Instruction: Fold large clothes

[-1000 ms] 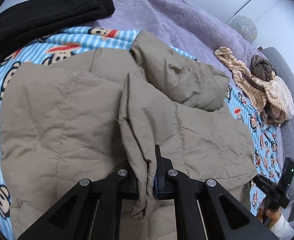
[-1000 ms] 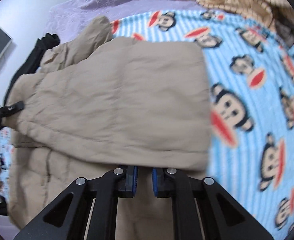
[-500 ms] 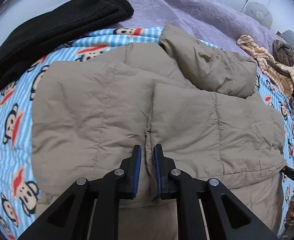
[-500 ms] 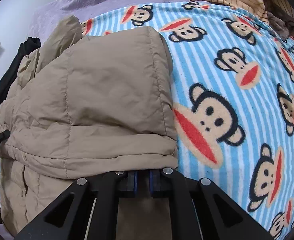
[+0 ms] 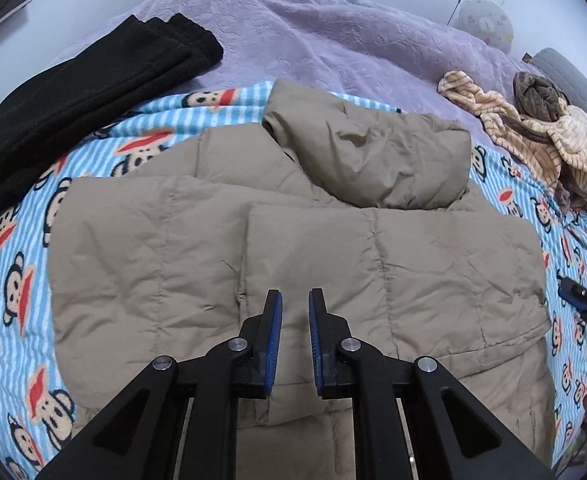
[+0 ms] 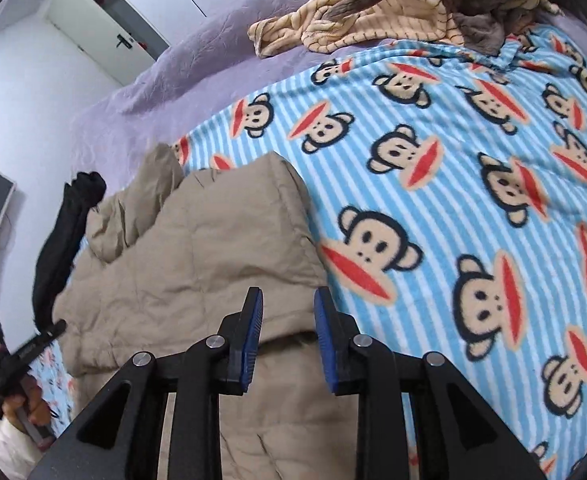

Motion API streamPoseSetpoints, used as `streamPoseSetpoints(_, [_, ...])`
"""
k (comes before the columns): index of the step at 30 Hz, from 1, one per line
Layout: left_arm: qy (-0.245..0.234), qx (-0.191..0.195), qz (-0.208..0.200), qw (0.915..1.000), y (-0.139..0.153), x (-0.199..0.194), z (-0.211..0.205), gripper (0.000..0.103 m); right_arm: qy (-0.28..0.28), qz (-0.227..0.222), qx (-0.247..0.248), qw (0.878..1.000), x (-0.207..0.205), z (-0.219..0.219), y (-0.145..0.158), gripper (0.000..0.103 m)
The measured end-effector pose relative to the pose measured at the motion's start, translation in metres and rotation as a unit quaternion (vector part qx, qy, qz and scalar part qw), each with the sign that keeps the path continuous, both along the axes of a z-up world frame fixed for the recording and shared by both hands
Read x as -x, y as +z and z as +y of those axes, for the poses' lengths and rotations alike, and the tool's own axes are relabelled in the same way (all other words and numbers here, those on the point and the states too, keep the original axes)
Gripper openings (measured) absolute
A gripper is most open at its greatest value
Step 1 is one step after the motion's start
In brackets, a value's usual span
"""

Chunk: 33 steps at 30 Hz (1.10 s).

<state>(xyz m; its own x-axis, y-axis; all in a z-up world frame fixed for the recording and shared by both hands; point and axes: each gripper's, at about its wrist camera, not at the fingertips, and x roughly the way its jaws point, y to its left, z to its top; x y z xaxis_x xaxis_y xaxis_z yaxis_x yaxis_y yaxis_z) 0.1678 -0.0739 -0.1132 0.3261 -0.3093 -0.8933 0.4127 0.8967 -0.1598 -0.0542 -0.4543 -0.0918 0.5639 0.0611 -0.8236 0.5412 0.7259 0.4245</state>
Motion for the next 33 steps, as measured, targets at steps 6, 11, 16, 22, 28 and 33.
streamPoseSetpoints(6, [0.034,-0.025,0.005,0.9991,-0.037,-0.006,-0.003,0.015,0.046,0.020,0.012,0.999,-0.060,0.005,-0.031,0.029])
streamPoseSetpoints(11, [0.015,-0.031,-0.004,0.9994,-0.047,-0.010,-0.014,0.015,0.044,0.056,0.020,0.997,-0.064,0.001,-0.072,0.026])
streamPoseSetpoints(16, [0.019,-0.042,-0.009,0.9989,-0.038,-0.005,-0.011,0.015,0.041,0.068,0.058,0.995,-0.071,0.000,-0.081,0.026])
streamPoseSetpoints(22, [0.034,-0.061,-0.020,0.9974,-0.023,0.009,0.008,0.015,0.043,0.084,0.080,0.992,-0.059,0.003,-0.070,0.037])
streamPoseSetpoints(28, [0.031,-0.076,-0.016,0.9965,-0.024,0.025,0.020,0.015,0.026,0.080,0.072,0.994,-0.027,0.007,-0.053,0.046])
streamPoseSetpoints(33, [0.030,-0.063,-0.005,0.9975,-0.020,0.038,0.023,0.015,0.023,0.083,0.057,0.995,-0.003,0.016,-0.042,0.056])
